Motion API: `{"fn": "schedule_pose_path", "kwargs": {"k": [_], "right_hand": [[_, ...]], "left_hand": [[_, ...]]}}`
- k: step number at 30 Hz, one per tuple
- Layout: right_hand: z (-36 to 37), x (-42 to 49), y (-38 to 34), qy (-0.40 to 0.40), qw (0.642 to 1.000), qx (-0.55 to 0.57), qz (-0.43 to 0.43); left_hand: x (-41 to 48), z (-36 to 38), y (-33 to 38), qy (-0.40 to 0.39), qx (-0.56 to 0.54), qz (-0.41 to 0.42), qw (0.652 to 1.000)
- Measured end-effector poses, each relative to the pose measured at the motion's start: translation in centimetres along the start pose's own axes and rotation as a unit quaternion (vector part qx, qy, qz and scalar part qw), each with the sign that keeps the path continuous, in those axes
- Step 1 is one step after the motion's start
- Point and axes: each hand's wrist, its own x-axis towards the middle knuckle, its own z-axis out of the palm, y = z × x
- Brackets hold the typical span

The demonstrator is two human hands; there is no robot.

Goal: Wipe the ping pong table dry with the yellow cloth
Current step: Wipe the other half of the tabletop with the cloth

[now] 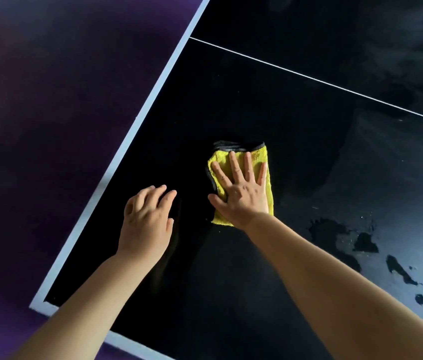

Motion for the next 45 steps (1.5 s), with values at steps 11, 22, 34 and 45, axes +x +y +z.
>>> {"fn": "schedule_pose_path", "kwargs": {"k": [11, 22, 34, 45], "right_hand": [[6.8, -11.5, -15.4, -0.040, 0.993, -0.017, -0.110], [10.3, -20.4, -18.5, -0.032, 0.983, -0.040, -0.179], [8.3, -19.0, -6.6, -0.002, 0.981, -0.049, -0.188], [3.2, -6.9, 9.1, 0.014, 0.994, -0.063, -0.085]], "left_hand": [[-12.3, 0.0, -7.5, 0.004, 0.000, 0.035, 0.999], [-21.9, 1.2, -9.3, -0.095, -0.013, 0.102, 0.990], [-17.9, 2.8, -0.4, -0.093, 0.025, 0.160, 0.982], [-4.1, 4.7, 12.6, -0.093, 0.006, 0.094, 0.991]]}}
